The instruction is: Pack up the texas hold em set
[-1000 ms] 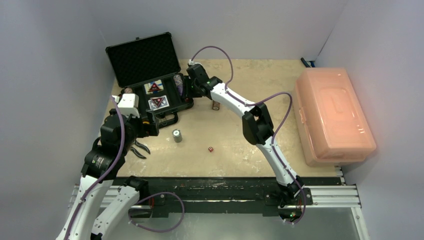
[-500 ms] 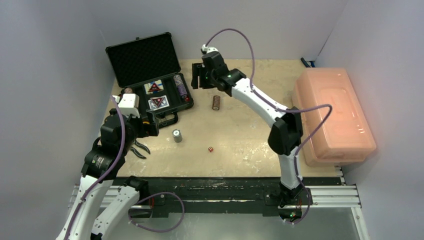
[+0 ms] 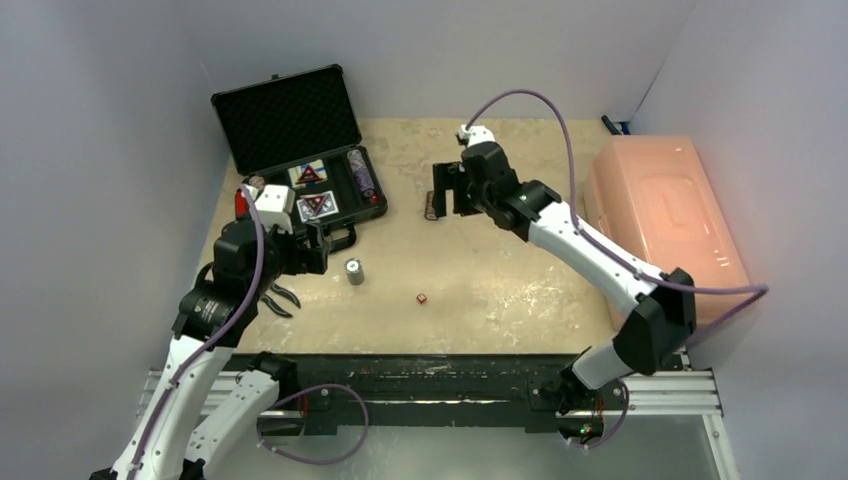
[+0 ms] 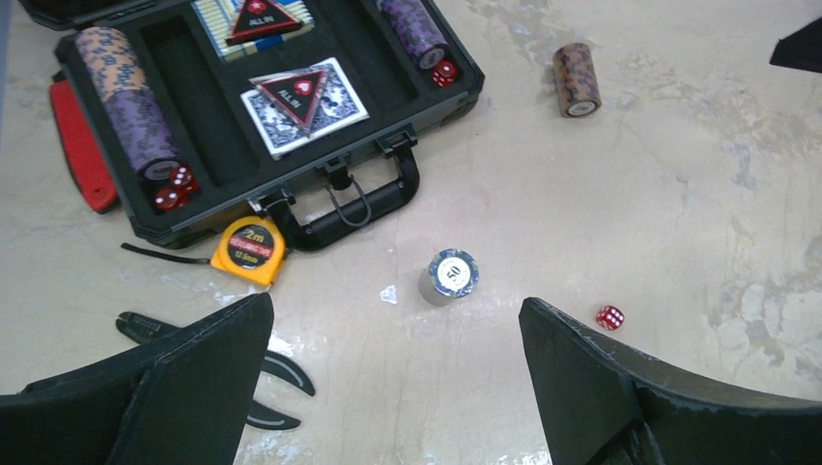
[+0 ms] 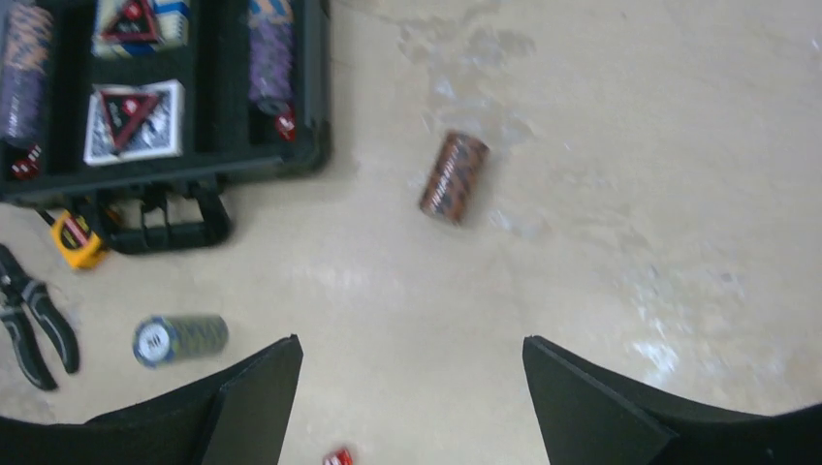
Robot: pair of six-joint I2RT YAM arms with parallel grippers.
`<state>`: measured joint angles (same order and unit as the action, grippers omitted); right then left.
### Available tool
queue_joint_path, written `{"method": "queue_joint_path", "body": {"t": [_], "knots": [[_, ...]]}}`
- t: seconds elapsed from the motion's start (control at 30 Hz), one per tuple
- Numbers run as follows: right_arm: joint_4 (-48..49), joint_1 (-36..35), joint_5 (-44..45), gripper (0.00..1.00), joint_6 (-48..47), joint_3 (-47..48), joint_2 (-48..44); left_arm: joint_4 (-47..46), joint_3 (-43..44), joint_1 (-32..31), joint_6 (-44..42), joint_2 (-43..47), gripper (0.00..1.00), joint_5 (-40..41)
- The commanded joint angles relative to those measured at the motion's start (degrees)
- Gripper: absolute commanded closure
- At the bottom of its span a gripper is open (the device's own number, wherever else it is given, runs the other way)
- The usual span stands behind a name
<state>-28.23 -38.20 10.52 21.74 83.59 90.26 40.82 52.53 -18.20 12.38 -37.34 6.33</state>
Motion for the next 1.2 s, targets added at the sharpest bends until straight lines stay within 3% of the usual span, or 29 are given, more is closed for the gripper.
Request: {"method": "queue_joint_path", "body": {"t": [0.0,0.13,0.33,0.57,0.77,1.17], "knots": [[2.75,0.19,6.35,0.09,-0.61,-9.37,-11.75,-2.56,0.11,-0.94,0.07,-3.04,0.00,-7.02],[3.46,0.65,10.38,0.04,1.08,-17.97,-19.14,-2.76,1.29,-3.31,1.27,-7.12,0.00,-10.84],[4.96,1.02,14.66,0.01,3.40,-25.76,-26.21,-3.59,2.25,-10.43,5.58,-13.83,0.00,-9.28],[5.17,1.57,19.62,0.01,5.37,-29.16,-29.44,-6.63,2.00,-20.46,11.78,-20.29,0.01,-2.91],[1.95,2.79,25.54,0.01,12.92,-30.80,-30.57,-9.62,2.71,-27.24,15.44,-27.27,0.03,0.92],[-0.94,8.88,22.09,0.01,14.92,-32.53,-31.01,-9.69,9.98,-35.41,21.39,-42.83,0.08,8.28]]}}
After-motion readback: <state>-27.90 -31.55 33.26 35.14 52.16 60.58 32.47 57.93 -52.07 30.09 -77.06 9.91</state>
